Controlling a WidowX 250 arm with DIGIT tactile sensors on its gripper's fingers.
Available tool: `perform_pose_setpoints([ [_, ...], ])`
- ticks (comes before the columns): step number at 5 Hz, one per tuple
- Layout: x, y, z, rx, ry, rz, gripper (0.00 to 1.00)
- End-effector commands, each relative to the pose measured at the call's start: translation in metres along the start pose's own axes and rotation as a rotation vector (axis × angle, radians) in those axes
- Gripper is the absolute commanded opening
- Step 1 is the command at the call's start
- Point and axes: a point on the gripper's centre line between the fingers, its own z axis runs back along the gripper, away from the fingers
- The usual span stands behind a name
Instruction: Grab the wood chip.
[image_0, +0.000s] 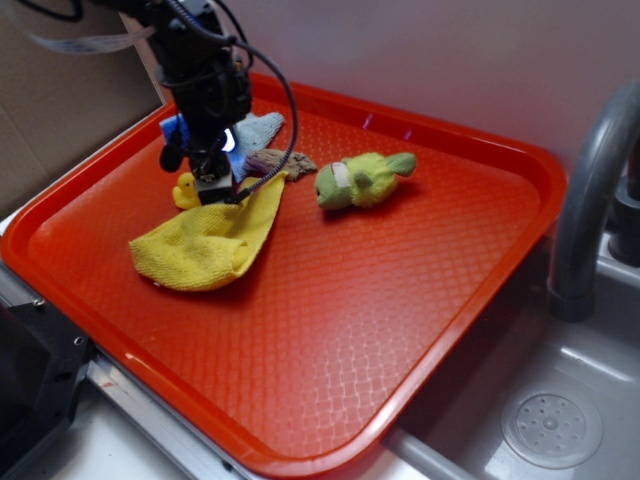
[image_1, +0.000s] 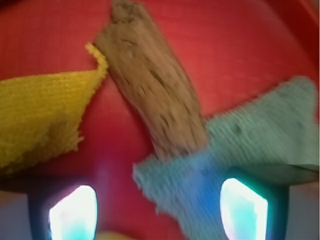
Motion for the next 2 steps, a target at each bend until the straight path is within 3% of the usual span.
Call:
perform_pose_setpoints([
  [1, -0.0004, -0.001, 0.0148, -0.032, -0.046, -0.015, 1.0],
  [2, -0.0004, 0.0073, 0.0228, -0.022, -0.058, -0.039, 1.0],
])
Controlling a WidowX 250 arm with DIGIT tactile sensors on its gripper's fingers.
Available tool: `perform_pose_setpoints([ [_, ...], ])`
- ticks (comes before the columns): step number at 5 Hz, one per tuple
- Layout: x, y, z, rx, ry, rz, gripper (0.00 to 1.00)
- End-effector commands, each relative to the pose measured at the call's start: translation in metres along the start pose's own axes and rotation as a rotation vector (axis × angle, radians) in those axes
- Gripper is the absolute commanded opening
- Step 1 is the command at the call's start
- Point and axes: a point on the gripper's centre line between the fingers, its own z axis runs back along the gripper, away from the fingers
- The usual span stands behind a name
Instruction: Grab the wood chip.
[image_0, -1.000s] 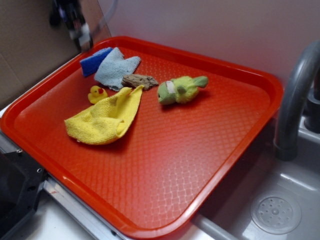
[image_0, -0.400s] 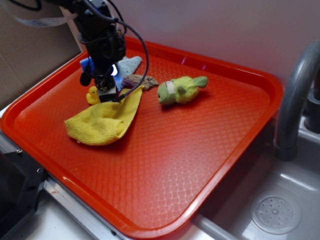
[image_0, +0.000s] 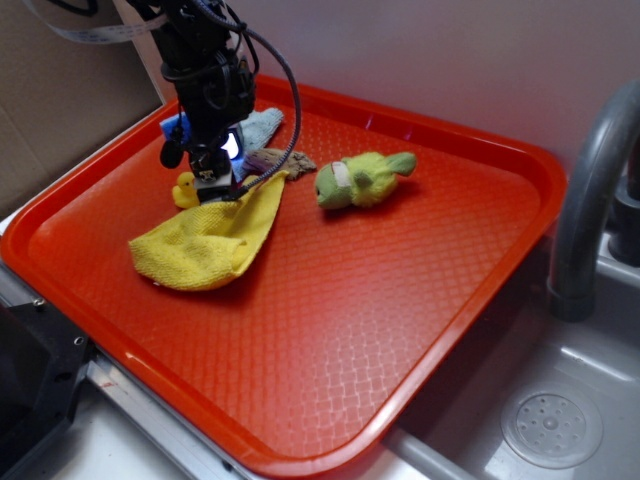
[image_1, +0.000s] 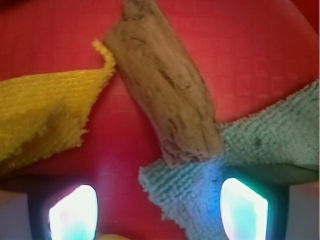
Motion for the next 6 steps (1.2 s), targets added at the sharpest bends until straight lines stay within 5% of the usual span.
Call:
perform_pose_setpoints([
  [1, 0.005, 0.027, 0.052, 0.05, -0.109, -0.022, 1.0],
  [6, 0.033, 0.006, 0.016, 0.042, -0.062, -0.262, 1.0],
])
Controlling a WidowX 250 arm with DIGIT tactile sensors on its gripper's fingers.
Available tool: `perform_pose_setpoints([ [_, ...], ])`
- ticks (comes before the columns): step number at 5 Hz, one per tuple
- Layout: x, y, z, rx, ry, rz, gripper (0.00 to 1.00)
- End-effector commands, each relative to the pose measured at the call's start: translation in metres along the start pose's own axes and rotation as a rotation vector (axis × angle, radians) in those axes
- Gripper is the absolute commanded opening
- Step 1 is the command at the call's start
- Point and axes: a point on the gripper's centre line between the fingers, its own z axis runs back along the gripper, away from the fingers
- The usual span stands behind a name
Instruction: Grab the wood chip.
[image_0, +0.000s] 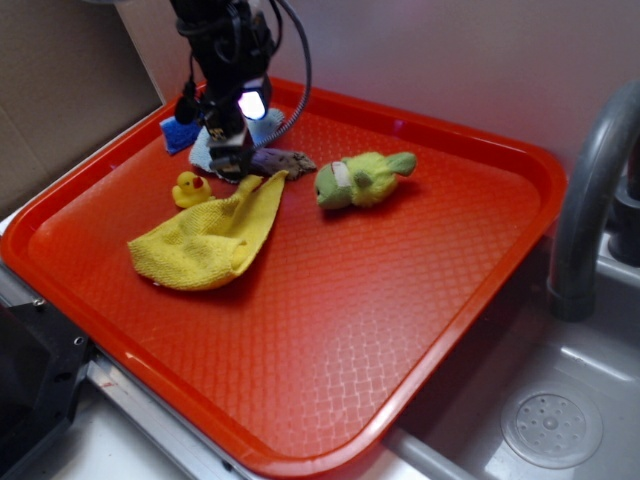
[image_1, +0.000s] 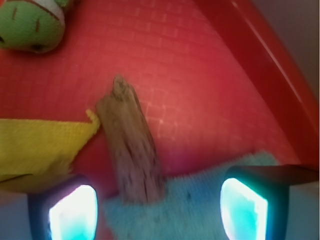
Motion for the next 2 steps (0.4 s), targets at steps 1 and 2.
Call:
perform_pose_setpoints([
  [1, 0.0058, -0.0142, -0.0072, 0.003, 0.025, -0.066, 1.0],
  [2, 0.0072, -0.0146, -0.0137, 0.0, 0.04, -0.068, 1.0],
])
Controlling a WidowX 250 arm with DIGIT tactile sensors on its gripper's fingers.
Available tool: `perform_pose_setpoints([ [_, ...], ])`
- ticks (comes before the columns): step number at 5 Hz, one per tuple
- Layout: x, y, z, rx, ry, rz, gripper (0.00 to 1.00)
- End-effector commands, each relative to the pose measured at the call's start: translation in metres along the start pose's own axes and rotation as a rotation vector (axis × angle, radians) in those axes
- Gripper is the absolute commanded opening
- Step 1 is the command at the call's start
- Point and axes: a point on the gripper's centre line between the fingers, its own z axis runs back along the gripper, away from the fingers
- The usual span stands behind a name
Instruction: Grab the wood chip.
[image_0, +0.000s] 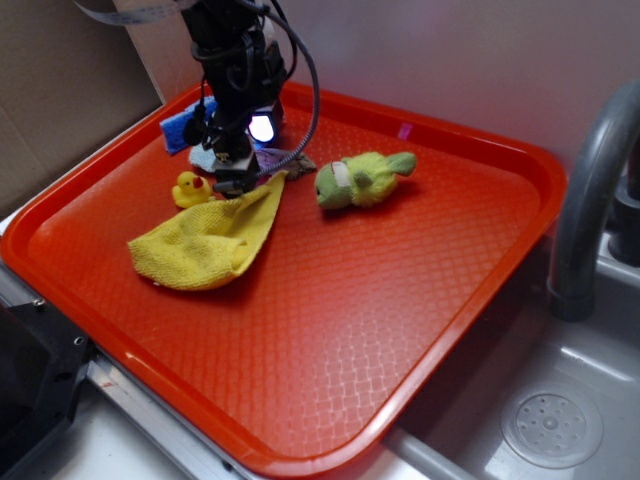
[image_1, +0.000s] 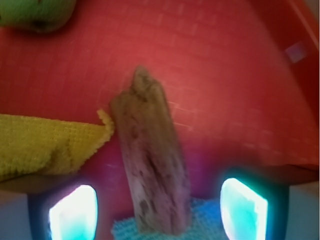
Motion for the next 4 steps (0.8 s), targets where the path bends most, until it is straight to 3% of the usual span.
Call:
perform_pose_setpoints([
  [1, 0.007, -0.005, -0.01, 0.004, 0.023, -0.037, 1.0],
  [2, 0.008, -0.002, -0.017, 0.003, 0.039, -0.018, 1.0],
  [3, 0.01, -0.002, -0.025, -0.016, 0.065, -0.003, 0.0],
  [4, 0.011, 0.0, -0.027, -0.028, 0.065, 0.002, 0.0],
])
